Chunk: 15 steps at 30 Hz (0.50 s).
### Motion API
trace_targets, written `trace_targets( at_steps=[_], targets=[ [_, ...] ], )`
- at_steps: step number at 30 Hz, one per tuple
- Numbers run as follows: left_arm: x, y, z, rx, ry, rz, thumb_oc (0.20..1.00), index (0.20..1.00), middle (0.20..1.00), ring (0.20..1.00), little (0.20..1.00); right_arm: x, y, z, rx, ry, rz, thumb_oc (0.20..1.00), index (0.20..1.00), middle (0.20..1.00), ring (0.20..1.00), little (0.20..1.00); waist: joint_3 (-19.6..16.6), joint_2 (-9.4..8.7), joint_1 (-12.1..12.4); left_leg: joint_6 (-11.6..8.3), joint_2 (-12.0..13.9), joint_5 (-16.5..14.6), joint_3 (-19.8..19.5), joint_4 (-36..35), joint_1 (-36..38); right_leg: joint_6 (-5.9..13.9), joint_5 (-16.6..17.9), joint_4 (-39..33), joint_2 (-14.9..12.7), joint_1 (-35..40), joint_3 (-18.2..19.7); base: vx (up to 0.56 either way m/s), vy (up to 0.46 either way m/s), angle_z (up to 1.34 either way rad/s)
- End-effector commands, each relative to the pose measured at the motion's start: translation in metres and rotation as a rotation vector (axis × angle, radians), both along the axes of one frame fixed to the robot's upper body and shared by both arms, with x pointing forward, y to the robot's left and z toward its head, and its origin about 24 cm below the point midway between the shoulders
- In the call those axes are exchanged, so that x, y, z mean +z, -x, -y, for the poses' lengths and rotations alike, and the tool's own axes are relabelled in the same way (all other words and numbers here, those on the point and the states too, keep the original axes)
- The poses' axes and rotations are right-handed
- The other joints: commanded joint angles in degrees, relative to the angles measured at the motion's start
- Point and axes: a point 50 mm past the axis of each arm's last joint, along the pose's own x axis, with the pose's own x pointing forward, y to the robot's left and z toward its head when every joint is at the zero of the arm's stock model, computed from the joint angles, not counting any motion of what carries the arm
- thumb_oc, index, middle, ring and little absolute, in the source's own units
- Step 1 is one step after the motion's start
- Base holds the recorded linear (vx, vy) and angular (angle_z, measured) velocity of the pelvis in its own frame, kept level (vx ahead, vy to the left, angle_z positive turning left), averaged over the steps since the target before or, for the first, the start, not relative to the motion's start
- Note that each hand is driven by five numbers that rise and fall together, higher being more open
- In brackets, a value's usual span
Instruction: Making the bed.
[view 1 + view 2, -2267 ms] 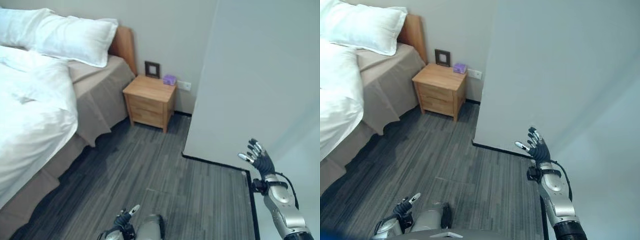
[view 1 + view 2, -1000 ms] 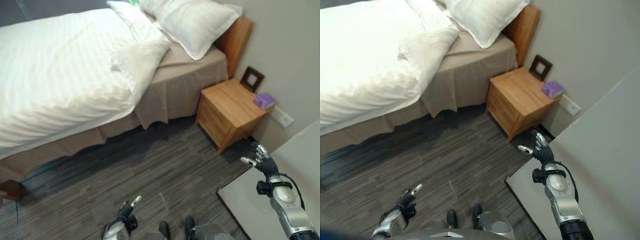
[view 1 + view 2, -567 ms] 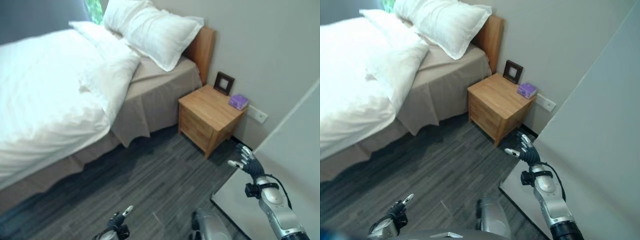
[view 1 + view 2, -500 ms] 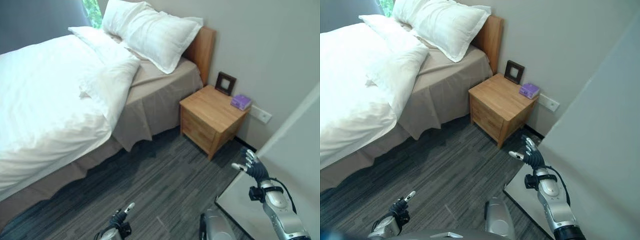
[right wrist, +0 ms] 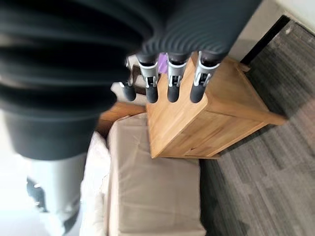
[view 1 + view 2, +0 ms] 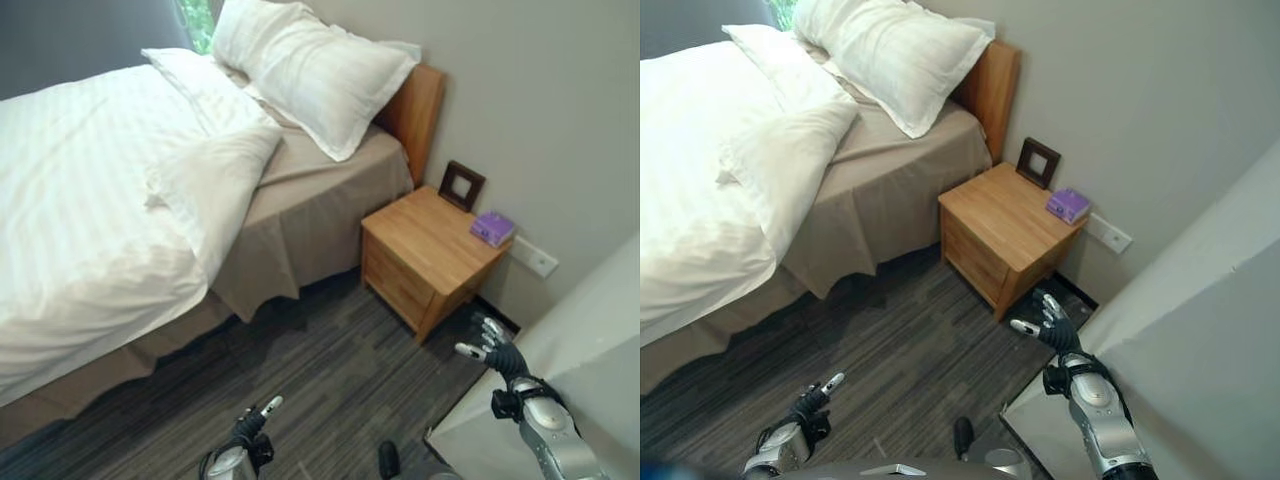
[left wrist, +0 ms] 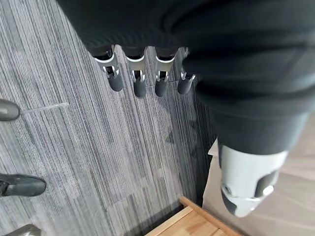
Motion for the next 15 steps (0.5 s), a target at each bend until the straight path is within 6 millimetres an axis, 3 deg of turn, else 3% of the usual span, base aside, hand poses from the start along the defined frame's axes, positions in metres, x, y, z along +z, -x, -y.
trace_targets(
  at_steps=[1, 2, 3, 4, 5, 6, 10, 11, 15],
  targets=[
    [0.014, -0.032, 0.0, 0.022, 0.0, 0.117, 1.0, 1.0, 1.0, 1.0, 1.0, 0.048, -0.029, 0.04, -0.109, 0.051, 0.223, 1.0, 1.0, 1.0, 1.0, 1.0, 1.3, -0.16, -1.2, 4.52, 2.4, 11.3, 2.8, 22.3, -6.6, 2.12, 2.2, -7.1, -3.0, 3.3, 0.5, 0.17, -0.253, 0.76],
    [0.014, -0.032, 0.0, 0.022, 0.0, 0.117, 1.0, 1.0, 1.0, 1.0, 1.0, 0.048, -0.029, 0.04, -0.109, 0.051, 0.223, 1.0, 1.0, 1.0, 1.0, 1.0, 1.3, -0.15, -1.2, 4.52, 2.4, 11.3, 2.8, 22.3, -6.6, 2.12, 2.2, -7.1, -3.0, 3.2, 0.5, 0.21, -0.278, 0.42],
    [0.015, -0.036, 0.006, 0.01, 0.018, 0.124, 1.0, 1.0, 1.0, 1.0, 1.0, 0.047, -0.027, 0.042, -0.112, 0.066, 0.211, 1.0, 1.0, 1.0, 1.0, 1.0, 1.9, -1.87, -1.6, 5.18, 3.4, 9.8, 7.3, 18.6, -8.5, 1.64, 1.5, -7.5, -4.2, 5.7, -0.7, 0.23, -0.246, 0.08],
    [0.013, -0.034, 0.008, -0.003, 0.024, 0.115, 1.0, 1.0, 1.0, 1.0, 1.0, 0.046, -0.025, 0.044, -0.116, 0.063, 0.207, 1.0, 1.0, 1.0, 1.0, 1.0, 1.8, -2.4, -2.0, 5.21, 3.5, 9.7, 8.5, 16.4, -9.6, 1.37, 1.3, -8.0, -4.8, 6.3, -1.2, 0.33, -0.287, -0.02],
    [0.012, -0.033, 0.009, -0.009, 0.025, 0.109, 1.0, 1.0, 1.0, 1.0, 1.0, 0.046, -0.021, 0.046, -0.123, 0.055, 0.206, 1.0, 1.0, 1.0, 1.0, 1.0, 1.4, -2.33, -2.7, 4.94, 2.9, 9.3, 10.2, 10.7, -10.1, 1.5, 1.0, -7.9, -5.0, 6.4, -1.9, 0.3, -0.116, 0.69],
    [0.009, -0.03, 0.012, -0.027, 0.02, 0.091, 1.0, 1.0, 1.0, 1.0, 1.0, 0.043, -0.015, 0.05, -0.136, 0.071, 0.188, 1.0, 1.0, 1.0, 1.0, 1.0, 1.0, -2.27, -4.0, 4.19, 1.7, 11.0, 10.8, 3.4, -9.3, 1.44, 0.0, -7.5, -5.6, 6.7, -2.8, 0.24, -0.054, 0.98],
    [0.006, -0.024, 0.014, -0.031, 0.021, 0.067, 1.0, 1.0, 1.0, 1.0, 1.0, 0.041, -0.014, 0.051, -0.141, 0.08, 0.178, 1.0, 1.0, 1.0, 1.0, 1.0, 0.5, -1.65, -5.3, 3.8, -0.9, 12.5, 9.9, -4.1, -9.2, 1.65, -0.8, -7.4, -5.7, 7.4, -3.4, 0.21, 0.034, 0.43],
    [0.002, -0.015, 0.011, -0.009, 0.024, 0.037, 1.0, 1.0, 1.0, 1.0, 1.0, 0.039, -0.015, 0.048, -0.13, 0.071, 0.171, 1.0, 1.0, 1.0, 1.0, 1.0, 0.1, -1.53, -5.3, 3.8, -1.8, 13.3, 9.3, -7.4, -8.5, 2.01, -0.6, -8.7, -5.6, 8.8, -3.3, 0.23, 0.06, 0.0],
    [-0.003, -0.001, 0.004, 0.012, 0.009, -0.01, 1.0, 1.0, 1.0, 1.0, 1.0, 0.037, -0.014, 0.044, -0.119, 0.062, 0.162, 1.0, 1.0, 1.0, 1.0, 1.0, -0.2, -1.41, -4.1, 3.79, -3.1, 14.3, 7.0, -10.4, -7.9, 2.57, -0.7, -10.0, -5.5, 10.6, -2.9, 0.3, 0.149, -0.29]
  ],
)
